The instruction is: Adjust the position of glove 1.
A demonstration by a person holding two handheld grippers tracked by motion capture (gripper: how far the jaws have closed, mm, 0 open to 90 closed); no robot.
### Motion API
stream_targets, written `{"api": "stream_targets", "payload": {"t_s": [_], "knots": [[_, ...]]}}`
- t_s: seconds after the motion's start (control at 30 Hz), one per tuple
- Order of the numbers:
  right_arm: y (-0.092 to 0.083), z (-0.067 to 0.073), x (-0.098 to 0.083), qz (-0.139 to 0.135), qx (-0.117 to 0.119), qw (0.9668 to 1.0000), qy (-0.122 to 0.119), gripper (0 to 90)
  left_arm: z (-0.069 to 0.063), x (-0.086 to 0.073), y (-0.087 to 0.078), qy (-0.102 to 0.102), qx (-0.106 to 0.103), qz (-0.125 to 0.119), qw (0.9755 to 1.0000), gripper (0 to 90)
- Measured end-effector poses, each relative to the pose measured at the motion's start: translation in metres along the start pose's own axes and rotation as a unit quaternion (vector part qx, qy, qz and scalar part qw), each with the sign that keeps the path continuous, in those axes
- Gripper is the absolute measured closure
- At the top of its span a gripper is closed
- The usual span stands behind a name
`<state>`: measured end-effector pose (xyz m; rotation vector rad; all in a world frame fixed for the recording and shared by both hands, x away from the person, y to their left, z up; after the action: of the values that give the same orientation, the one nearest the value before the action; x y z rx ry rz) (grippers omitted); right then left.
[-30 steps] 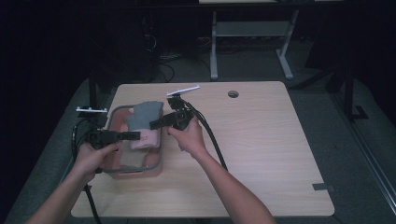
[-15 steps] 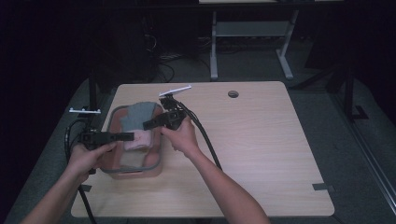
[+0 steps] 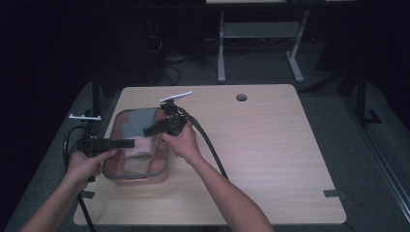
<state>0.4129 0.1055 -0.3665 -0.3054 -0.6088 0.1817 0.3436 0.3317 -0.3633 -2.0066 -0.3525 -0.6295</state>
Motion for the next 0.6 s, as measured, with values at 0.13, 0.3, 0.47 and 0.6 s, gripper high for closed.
{"api": "stream_targets", "payload": {"t_s": [0.13, 0.3, 0.47, 0.6], "knots": [[0.004, -0.002, -0.001, 0.002, 0.002, 1.0000, 0.002, 76.6, 0.003, -0.002, 0.000, -0.001, 0.005, 0.003, 1.0000, 66.3], [0.011, -0.006, -0.002, 0.007, 0.002, 1.0000, 0.006, 76.5, 0.007, -0.005, 0.003, -0.001, 0.013, 0.008, 0.9999, 66.4], [0.016, -0.011, -0.004, 0.015, -0.002, 0.9999, 0.006, 76.5, 0.010, -0.008, 0.006, -0.003, 0.019, 0.016, 0.9997, 66.6], [0.020, -0.014, -0.006, 0.019, -0.004, 0.9997, 0.010, 76.5, 0.014, -0.011, 0.009, -0.002, 0.023, 0.021, 0.9995, 66.7]]}}
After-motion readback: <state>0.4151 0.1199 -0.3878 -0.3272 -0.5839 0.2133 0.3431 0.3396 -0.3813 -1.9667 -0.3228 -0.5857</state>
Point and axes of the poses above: each handheld gripper's, and its own axes: y roughly forward along the jaws, x roughly out of its top, z roughly to its left, the point moved 2 cm from there along y, roughly forward along the jaws, and after that the axes turned 14 degrees about x, right-handed, at the moved point
